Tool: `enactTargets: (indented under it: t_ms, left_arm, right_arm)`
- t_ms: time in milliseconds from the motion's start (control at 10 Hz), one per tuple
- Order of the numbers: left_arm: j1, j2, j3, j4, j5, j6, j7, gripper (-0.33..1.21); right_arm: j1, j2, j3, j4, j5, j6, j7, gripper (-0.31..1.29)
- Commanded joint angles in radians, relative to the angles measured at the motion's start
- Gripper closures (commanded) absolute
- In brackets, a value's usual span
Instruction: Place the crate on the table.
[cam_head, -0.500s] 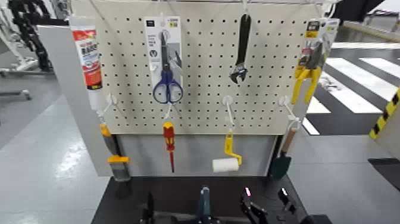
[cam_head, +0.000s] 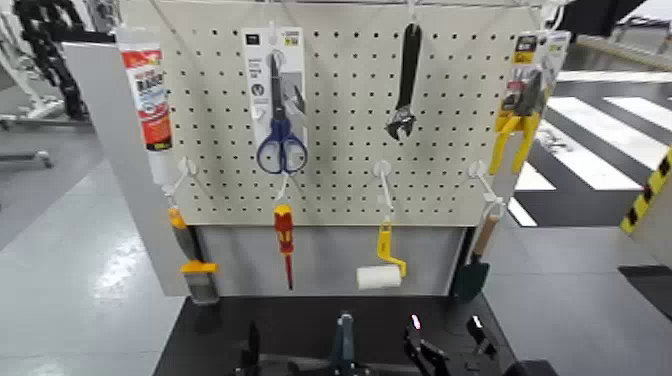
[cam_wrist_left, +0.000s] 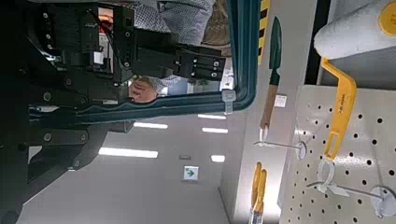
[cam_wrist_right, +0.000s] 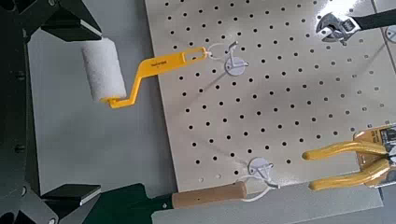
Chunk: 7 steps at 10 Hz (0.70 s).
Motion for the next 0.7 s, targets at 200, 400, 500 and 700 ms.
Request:
enactTargets:
  t_ms: [200,400,500,700]
  left_arm:
    - [-0.011,0.002,0.024,0.001,-0.001,0.008,0.035,1.19]
    - [-0.032,0.006,0.035,0.021,-0.007,0.026,0.072,1.19]
    - [-0.043,0.012,0.03,0.027,-0.013,0.034,0.072,1.19]
    - [-0.078,0.026,0.032,0.048,-0.042,0.052,0.072,1.19]
  right_arm:
    - [0.0,0.002,0.0,0.003,0.0,-0.002,0.0,0.15]
    - [0.0,0.002,0.002,0.003,0.0,-0.005,0.0,0.15]
    - [0.0,0.003,0.002,0.005,-0.002,-0.006,0.0,0.14]
    - [0.0,0.005,0.002,0.008,-0.003,-0.009,0.0,0.15]
